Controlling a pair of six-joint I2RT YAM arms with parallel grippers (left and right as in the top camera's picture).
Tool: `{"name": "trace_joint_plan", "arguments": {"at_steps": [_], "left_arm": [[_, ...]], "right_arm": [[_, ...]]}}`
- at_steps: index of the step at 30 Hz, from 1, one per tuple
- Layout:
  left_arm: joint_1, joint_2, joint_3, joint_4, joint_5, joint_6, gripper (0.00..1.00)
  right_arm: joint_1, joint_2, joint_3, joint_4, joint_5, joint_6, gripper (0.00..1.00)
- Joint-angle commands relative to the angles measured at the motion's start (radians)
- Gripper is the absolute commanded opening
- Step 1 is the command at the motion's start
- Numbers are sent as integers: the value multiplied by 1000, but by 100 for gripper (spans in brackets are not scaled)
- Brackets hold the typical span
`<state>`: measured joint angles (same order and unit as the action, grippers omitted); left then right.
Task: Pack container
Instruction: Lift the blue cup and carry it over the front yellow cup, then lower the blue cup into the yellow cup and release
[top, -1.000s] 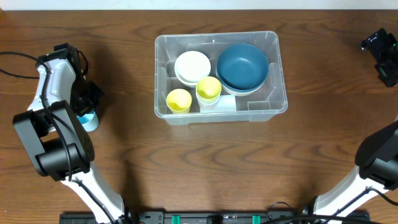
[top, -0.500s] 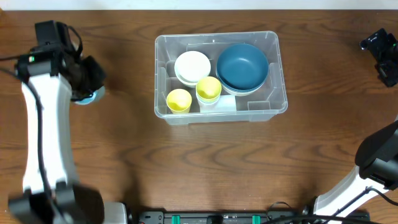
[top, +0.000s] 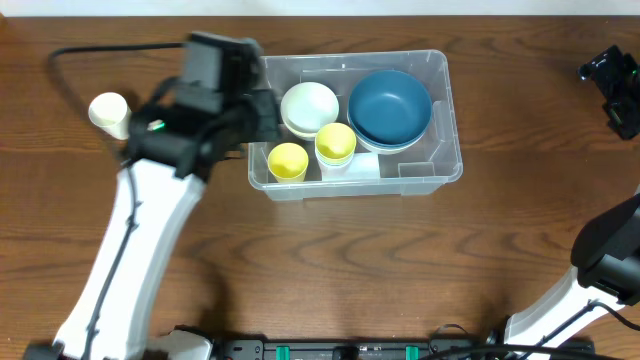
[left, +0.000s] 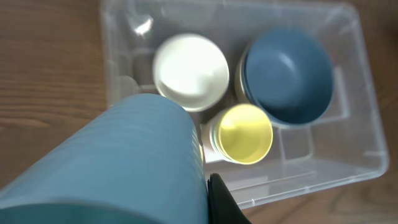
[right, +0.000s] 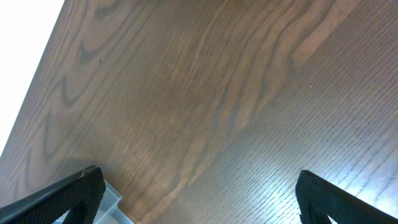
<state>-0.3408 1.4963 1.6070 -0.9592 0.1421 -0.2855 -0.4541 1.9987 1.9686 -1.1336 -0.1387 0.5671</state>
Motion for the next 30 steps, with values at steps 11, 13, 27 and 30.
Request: {"name": "trace_joint_plan", "arguments": {"at_steps": [11, 13, 27, 30], "left_arm": [[-76, 206, 6, -39, -48, 22, 6], [-76, 214, 4, -53, -48, 22, 6], [-126, 232, -46, -53, -46, 19, 6], [-126, 233, -48, -52, -47, 19, 6]], "right_arm": [[3, -1, 3, -1, 0, 8, 99], [3, -1, 3, -1, 0, 8, 99], [3, -1, 3, -1, 0, 8, 99], [3, -1, 3, -1, 0, 8, 99]]}}
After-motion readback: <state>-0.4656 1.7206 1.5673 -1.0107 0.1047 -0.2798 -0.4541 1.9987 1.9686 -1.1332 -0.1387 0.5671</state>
